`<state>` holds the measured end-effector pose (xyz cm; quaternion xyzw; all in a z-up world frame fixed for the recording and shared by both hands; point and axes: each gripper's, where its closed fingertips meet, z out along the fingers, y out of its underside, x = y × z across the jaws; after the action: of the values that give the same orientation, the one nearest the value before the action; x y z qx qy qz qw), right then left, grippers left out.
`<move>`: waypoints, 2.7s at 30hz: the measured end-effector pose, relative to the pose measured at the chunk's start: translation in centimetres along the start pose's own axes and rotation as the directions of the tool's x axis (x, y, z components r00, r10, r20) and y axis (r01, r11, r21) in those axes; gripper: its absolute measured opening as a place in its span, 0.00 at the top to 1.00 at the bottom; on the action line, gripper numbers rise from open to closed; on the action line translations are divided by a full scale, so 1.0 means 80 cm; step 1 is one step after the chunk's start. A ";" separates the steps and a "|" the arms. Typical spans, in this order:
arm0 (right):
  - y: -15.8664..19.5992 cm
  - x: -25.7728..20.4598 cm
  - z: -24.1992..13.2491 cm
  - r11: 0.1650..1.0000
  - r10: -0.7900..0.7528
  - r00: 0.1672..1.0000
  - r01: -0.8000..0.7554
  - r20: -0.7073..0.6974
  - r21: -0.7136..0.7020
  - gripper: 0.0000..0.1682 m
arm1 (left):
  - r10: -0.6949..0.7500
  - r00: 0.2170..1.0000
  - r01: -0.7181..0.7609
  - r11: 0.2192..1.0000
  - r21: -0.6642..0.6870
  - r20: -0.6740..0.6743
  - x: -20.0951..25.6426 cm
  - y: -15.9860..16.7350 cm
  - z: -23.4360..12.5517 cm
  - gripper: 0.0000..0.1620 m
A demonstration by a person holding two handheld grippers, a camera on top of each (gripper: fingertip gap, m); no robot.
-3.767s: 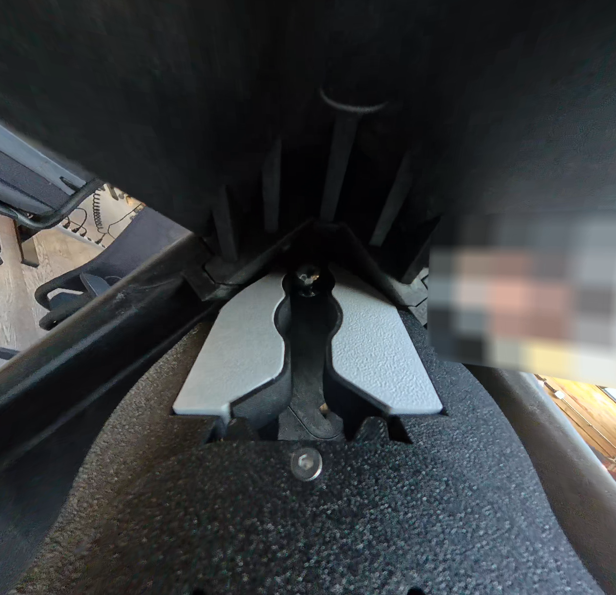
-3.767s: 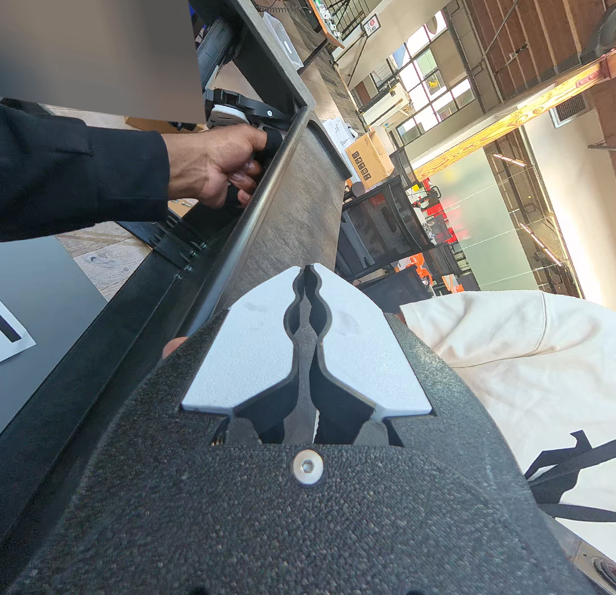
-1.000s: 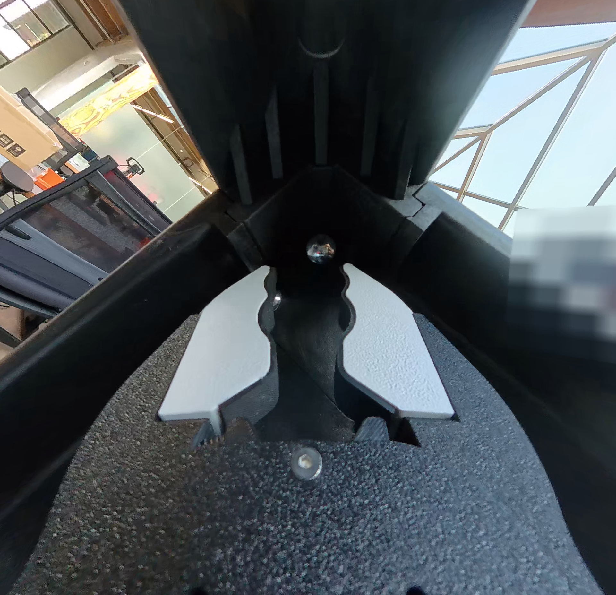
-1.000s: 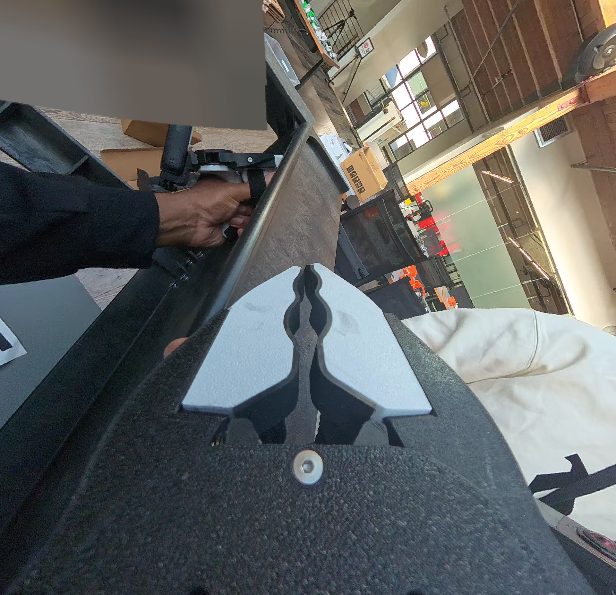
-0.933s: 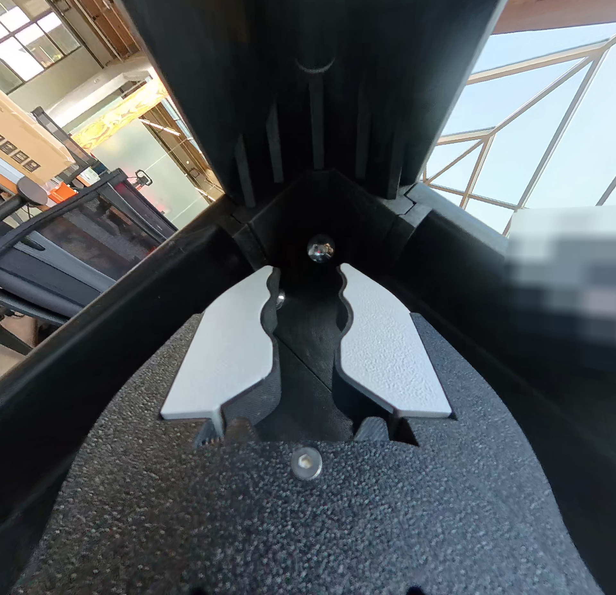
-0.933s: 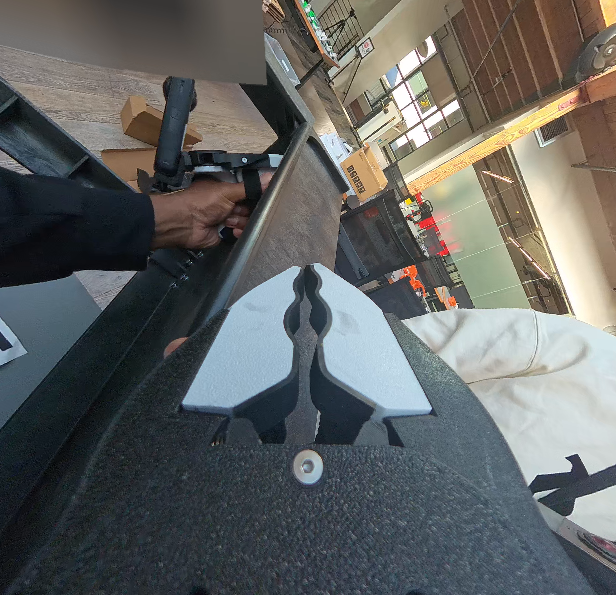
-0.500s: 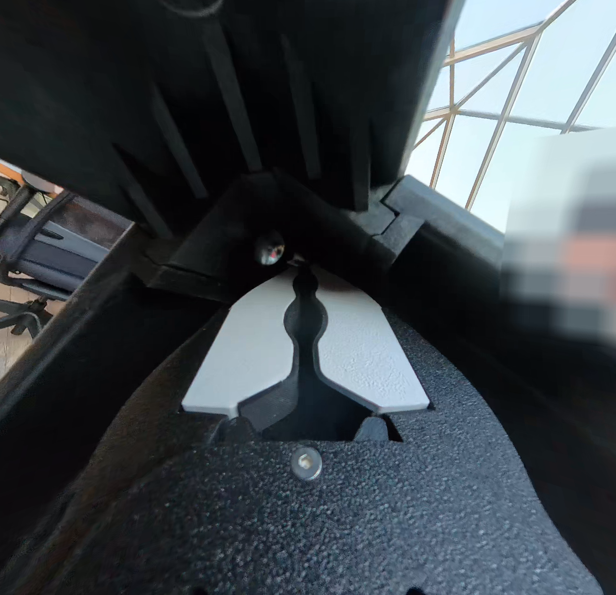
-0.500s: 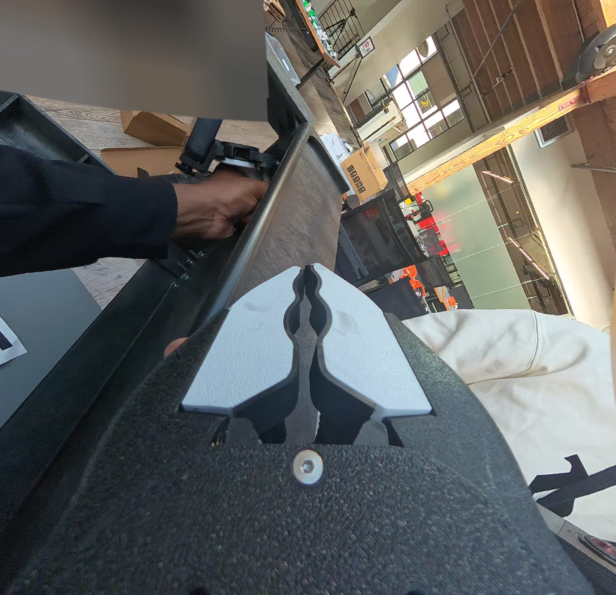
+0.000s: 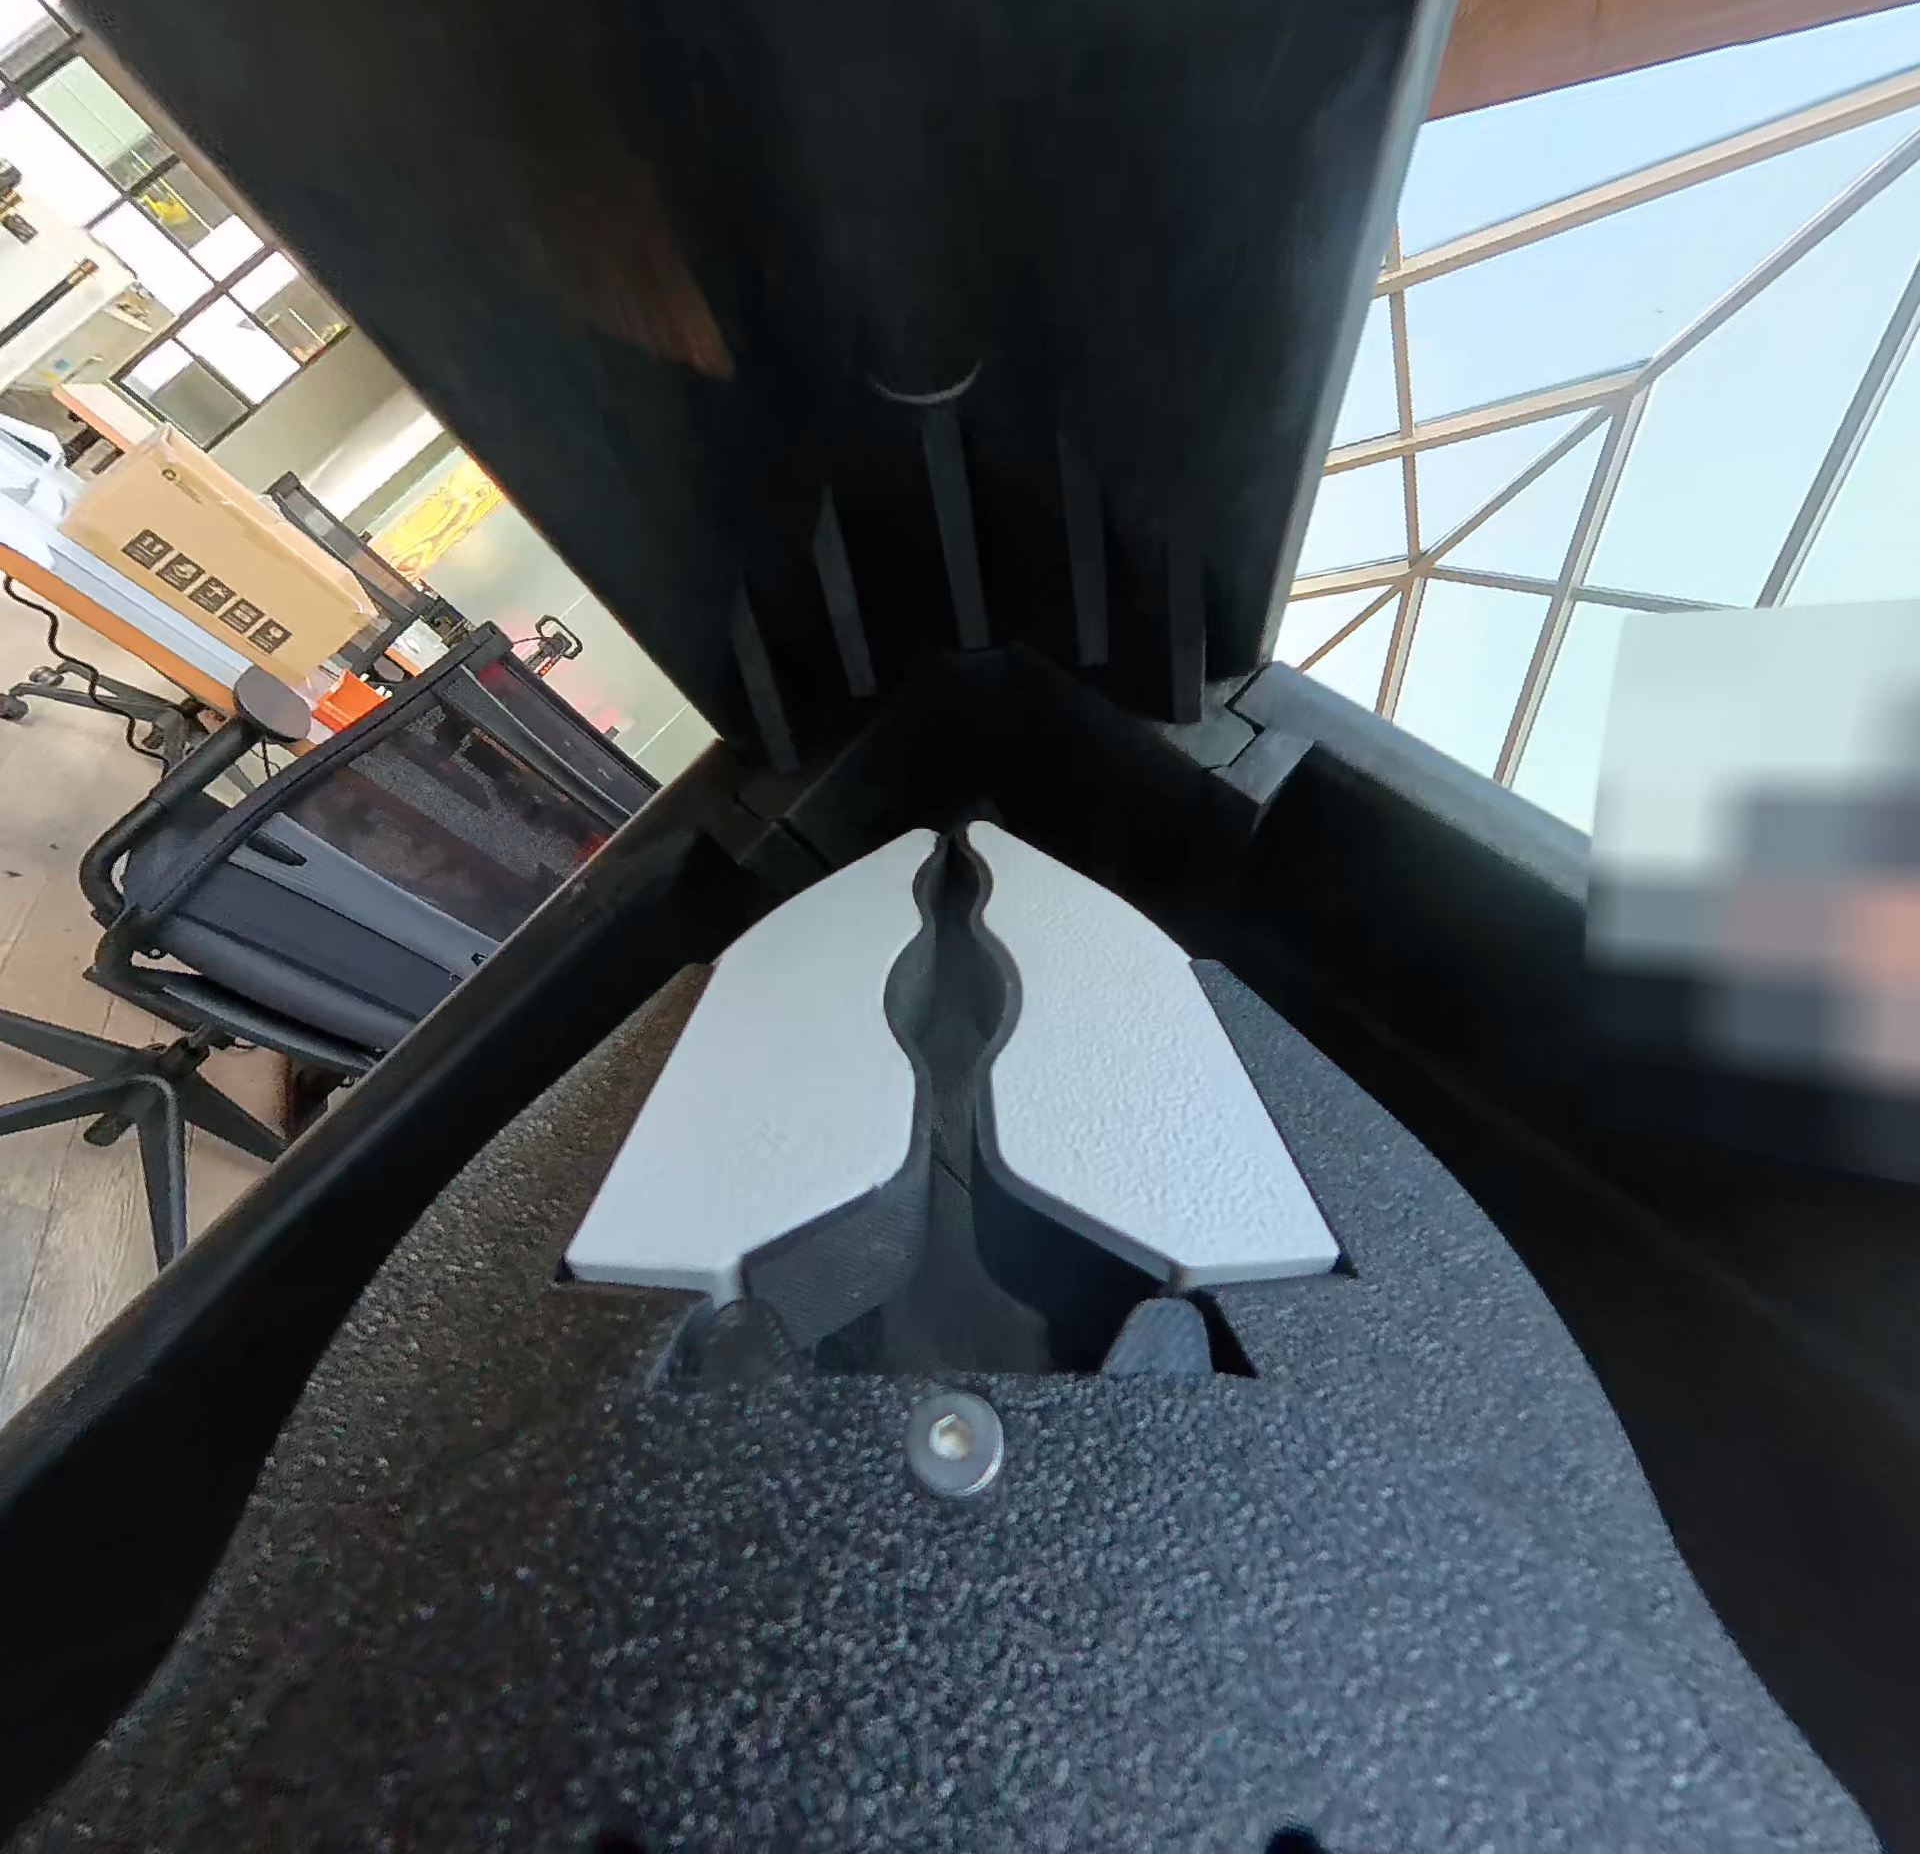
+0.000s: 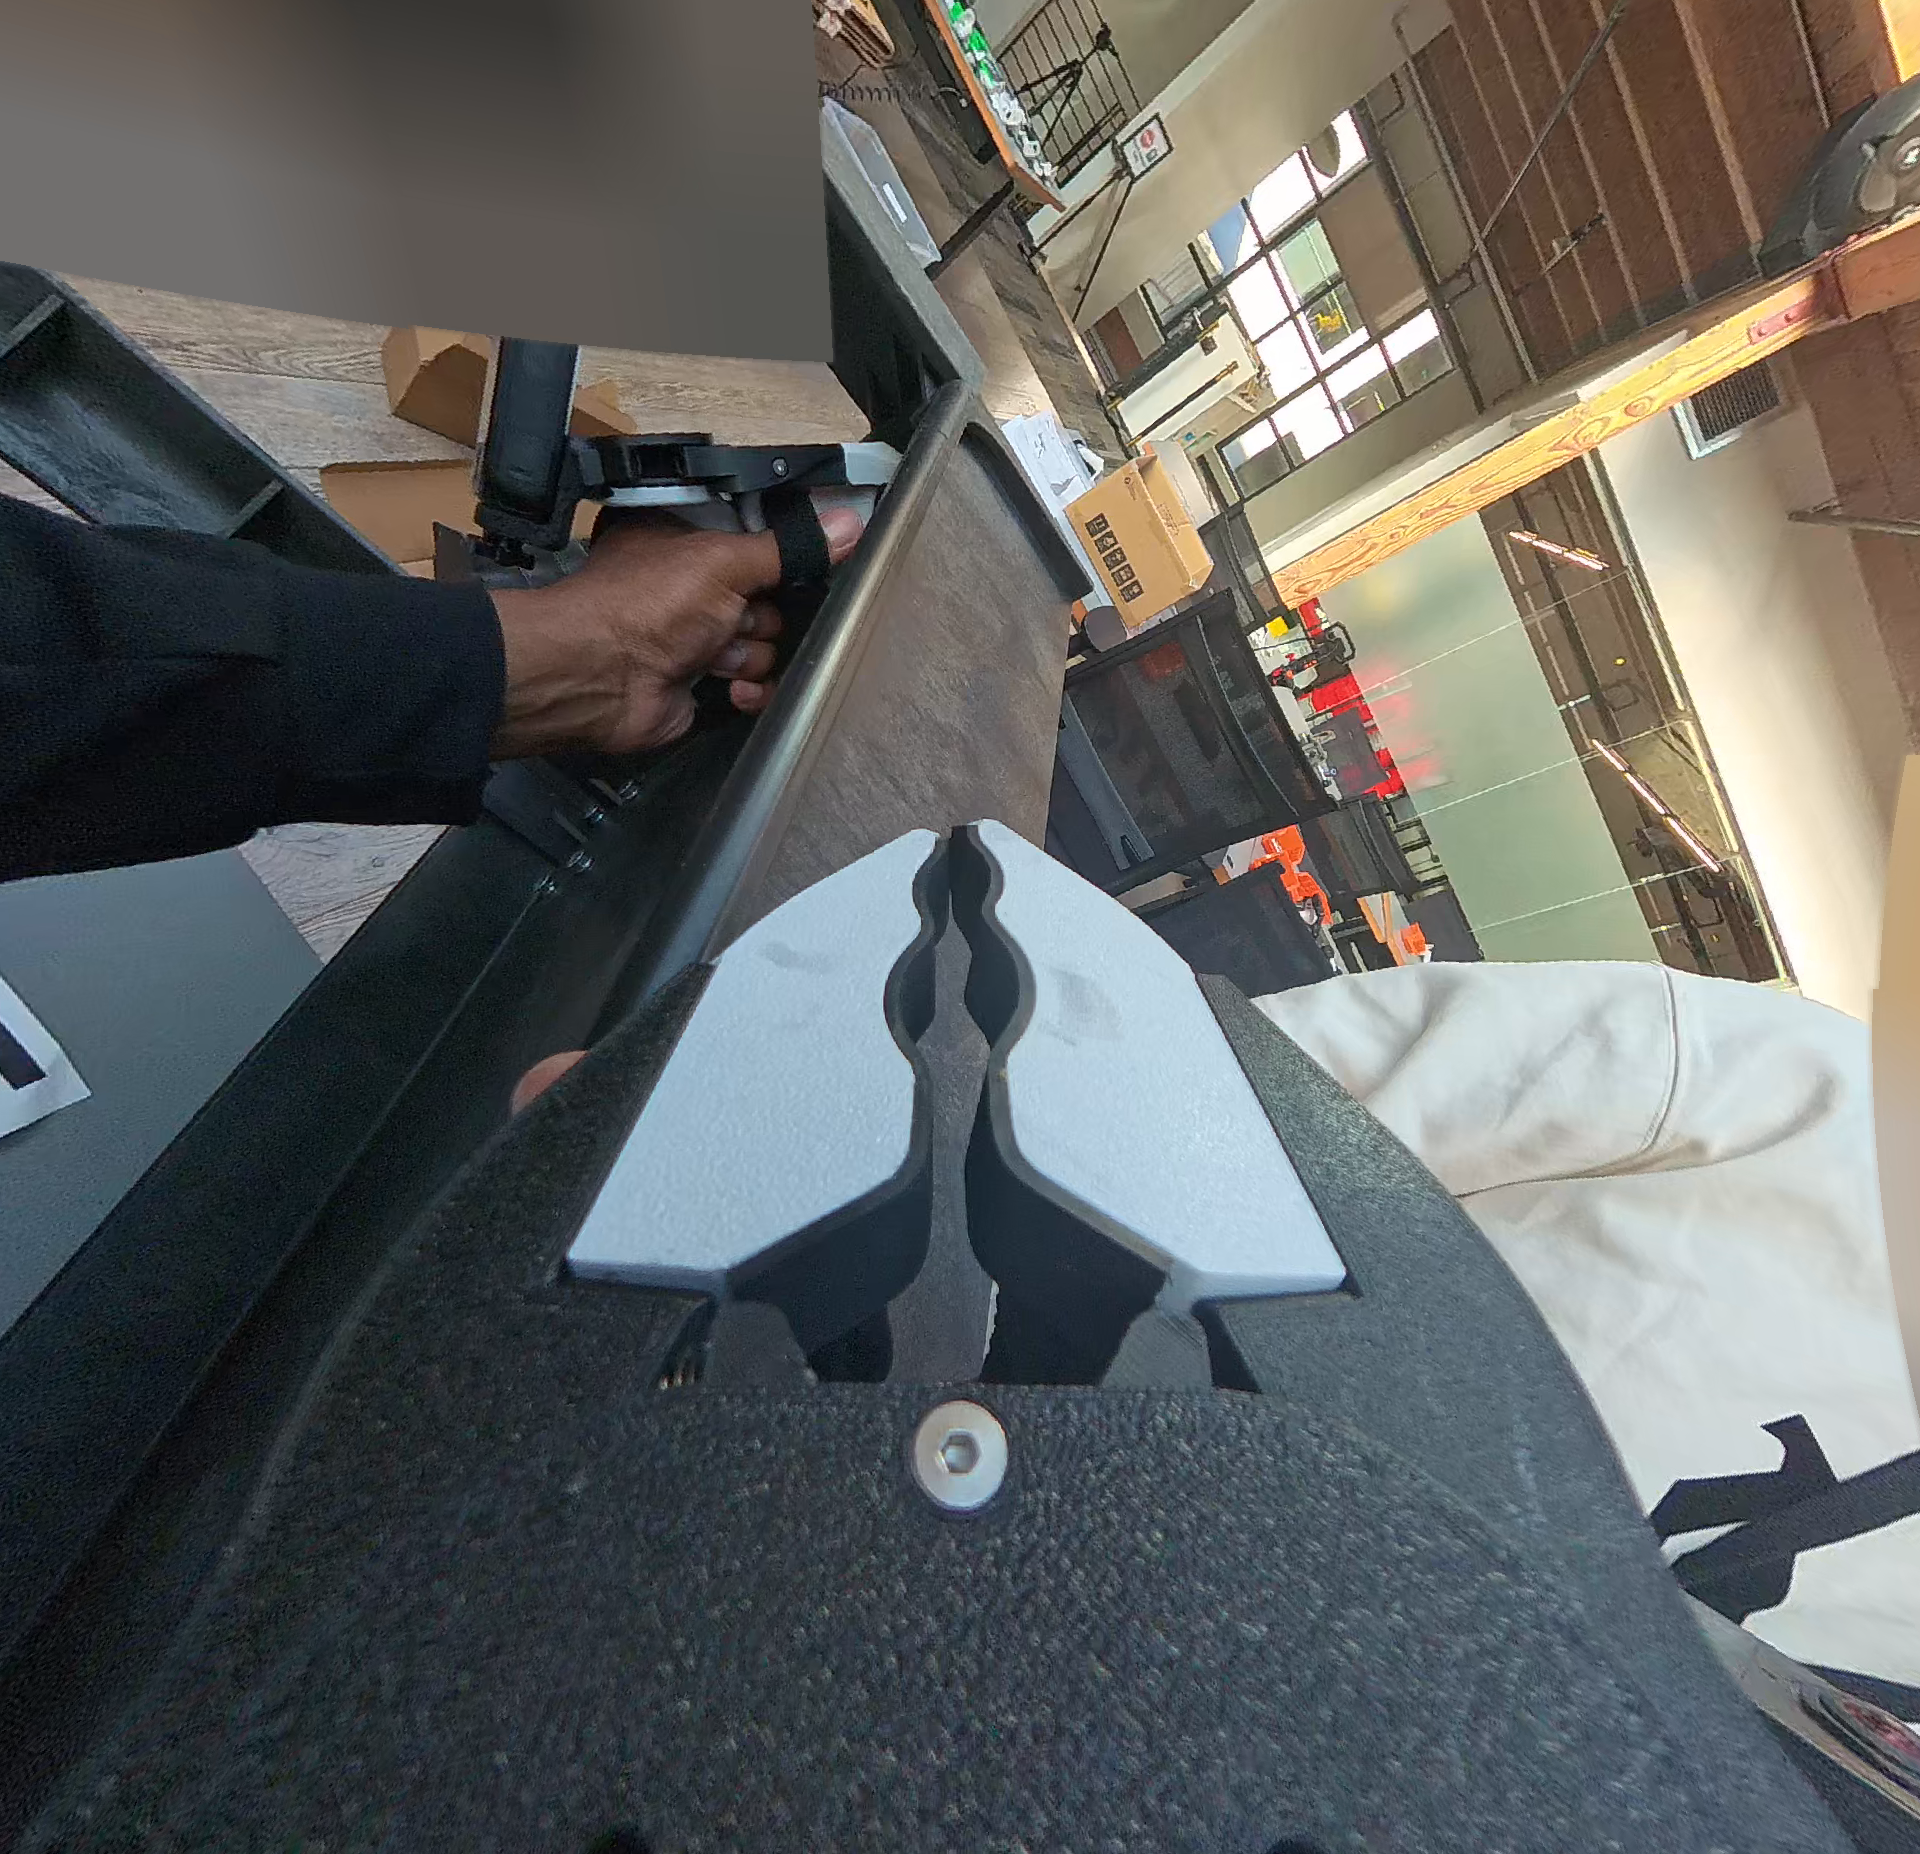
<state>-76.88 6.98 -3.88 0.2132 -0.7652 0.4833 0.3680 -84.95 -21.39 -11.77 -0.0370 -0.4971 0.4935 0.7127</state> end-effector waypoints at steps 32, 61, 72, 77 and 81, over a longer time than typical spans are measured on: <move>-0.001 -0.001 0.000 1.000 0.000 1.000 0.000 0.002 0.001 1.00 | 0.104 0.995 -0.104 0.994 0.041 0.011 0.006 0.003 -0.006 0.99; -0.001 -0.002 0.000 1.000 0.001 1.000 -0.001 0.005 0.001 1.00 | 0.321 0.947 -0.320 0.947 0.030 -0.008 0.018 0.001 0.004 1.00; 0.000 -0.002 0.001 1.000 0.001 1.000 -0.001 0.007 0.000 1.00 | 0.265 0.963 -0.265 0.964 0.009 0.040 0.000 -0.008 0.006 1.00; -0.001 -0.002 0.000 1.000 0.000 1.000 0.000 0.006 0.001 1.00 | 0.319 0.948 -0.318 0.946 -0.061 0.012 0.010 0.013 0.022 1.00; 0.000 -0.002 0.001 1.000 0.003 1.000 -0.003 0.008 -0.001 1.00 | 0.347 0.937 -0.350 0.925 -0.147 -0.046 0.024 0.036 0.031 1.00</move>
<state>-76.81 6.93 -4.00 0.2137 -0.7673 0.4825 0.3645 -88.64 -19.58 -10.80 -0.1841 -0.5122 0.5723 0.6134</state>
